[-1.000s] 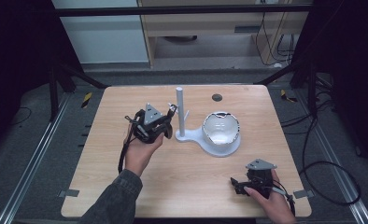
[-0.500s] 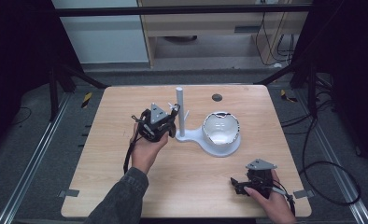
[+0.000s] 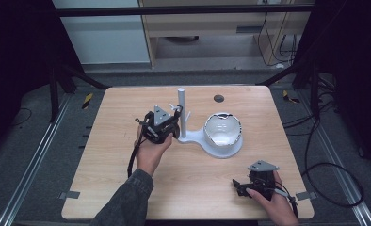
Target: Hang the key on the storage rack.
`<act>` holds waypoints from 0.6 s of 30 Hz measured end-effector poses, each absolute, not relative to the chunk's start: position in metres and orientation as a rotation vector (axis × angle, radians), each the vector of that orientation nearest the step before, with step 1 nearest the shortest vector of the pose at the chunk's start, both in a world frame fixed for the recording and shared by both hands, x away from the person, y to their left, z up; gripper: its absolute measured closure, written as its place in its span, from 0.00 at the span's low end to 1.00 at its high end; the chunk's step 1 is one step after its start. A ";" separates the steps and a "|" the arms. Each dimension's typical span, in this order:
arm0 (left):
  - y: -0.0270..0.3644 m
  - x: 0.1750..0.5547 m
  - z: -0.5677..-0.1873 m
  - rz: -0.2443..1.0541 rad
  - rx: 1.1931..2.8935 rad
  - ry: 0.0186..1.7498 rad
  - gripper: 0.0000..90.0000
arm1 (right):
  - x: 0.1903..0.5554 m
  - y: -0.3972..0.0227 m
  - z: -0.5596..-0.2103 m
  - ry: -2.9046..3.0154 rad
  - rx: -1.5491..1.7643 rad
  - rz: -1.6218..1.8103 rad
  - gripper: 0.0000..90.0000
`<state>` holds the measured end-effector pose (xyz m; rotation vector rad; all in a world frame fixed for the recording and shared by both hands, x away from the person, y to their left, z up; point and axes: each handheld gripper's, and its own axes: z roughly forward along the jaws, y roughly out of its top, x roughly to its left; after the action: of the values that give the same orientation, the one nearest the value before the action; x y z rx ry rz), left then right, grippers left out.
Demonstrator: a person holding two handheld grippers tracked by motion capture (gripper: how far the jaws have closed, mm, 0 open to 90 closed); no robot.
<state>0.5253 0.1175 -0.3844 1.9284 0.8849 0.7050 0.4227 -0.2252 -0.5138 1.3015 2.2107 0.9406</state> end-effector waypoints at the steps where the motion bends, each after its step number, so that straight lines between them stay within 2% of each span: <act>1: 0.117 0.526 -0.386 0.706 1.926 0.887 0.89 | 0.423 -0.225 -0.514 2.211 1.302 0.941 0.00; 18: 0.112 0.528 -0.391 0.719 1.903 0.902 0.88 | 0.423 -0.225 -0.514 2.211 1.302 0.941 0.00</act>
<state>0.5278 0.1119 -0.3911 1.9025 0.9024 0.7191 0.4227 -0.2252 -0.5138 1.3018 2.2107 0.9409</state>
